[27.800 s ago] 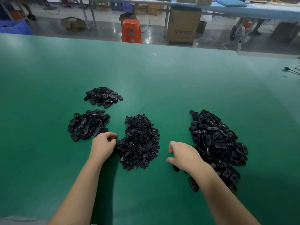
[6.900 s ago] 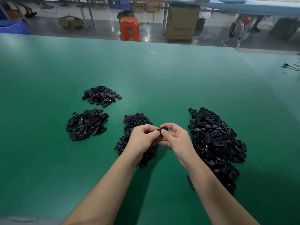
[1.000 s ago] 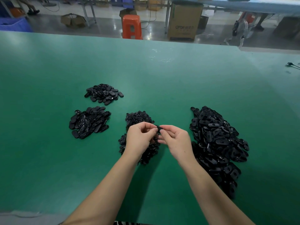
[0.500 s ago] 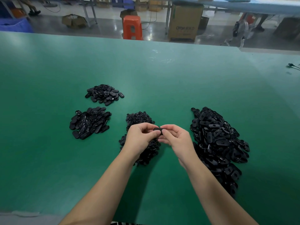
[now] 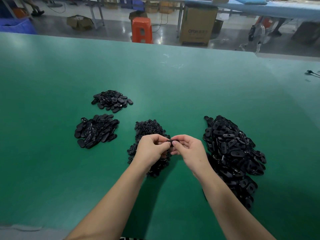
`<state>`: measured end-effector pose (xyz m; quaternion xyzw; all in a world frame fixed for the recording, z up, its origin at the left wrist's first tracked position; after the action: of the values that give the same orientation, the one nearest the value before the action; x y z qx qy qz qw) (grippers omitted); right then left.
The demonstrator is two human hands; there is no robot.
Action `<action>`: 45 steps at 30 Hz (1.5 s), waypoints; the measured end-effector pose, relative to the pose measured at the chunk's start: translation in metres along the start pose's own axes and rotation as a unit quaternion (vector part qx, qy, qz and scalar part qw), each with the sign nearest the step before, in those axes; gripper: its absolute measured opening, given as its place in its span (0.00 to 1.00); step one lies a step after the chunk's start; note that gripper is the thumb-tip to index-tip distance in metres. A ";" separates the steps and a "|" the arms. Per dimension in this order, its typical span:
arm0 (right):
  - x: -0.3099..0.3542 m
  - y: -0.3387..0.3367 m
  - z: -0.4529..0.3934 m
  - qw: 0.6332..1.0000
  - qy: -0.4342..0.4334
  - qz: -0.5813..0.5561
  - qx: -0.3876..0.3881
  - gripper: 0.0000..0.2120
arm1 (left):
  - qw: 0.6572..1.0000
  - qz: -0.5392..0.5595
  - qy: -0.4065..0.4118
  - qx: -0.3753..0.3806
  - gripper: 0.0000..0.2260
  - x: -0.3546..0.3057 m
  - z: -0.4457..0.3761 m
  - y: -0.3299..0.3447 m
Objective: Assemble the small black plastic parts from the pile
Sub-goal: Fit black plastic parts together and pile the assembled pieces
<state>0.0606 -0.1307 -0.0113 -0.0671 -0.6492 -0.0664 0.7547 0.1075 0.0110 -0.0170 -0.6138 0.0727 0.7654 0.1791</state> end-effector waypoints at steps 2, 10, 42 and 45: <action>0.001 0.000 0.000 1.000 0.002 0.012 0.000 0.09 | 1.000 -0.014 0.002 -0.007 0.03 -0.001 0.000 -0.001; -0.004 0.003 -0.002 1.000 0.025 0.003 0.006 0.09 | 0.995 -0.098 0.005 -0.030 0.02 -0.001 -0.001 -0.007; 0.000 -0.091 -0.009 0.766 0.101 0.634 0.044 0.11 | 0.922 -0.153 -0.051 -0.352 0.05 0.040 -0.012 -0.206; -0.007 -0.085 -0.003 0.760 0.105 0.635 0.088 0.13 | 0.923 -0.130 -0.057 -0.358 0.12 0.046 -0.015 -0.212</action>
<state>0.0468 -0.2148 -0.0177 -0.3895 -0.3775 0.4789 0.6902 0.1896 0.2107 -0.0420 -0.5968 -0.2965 0.7440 0.0489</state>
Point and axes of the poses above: each hand's wrist, its own z-axis away from the middle knuckle, its own y-axis out of the palm, x = y × z, the point moved 6 cm from there along -z, towards the middle knuckle, and after that the axes turned 5 degrees about x, right-handed, at the moved point
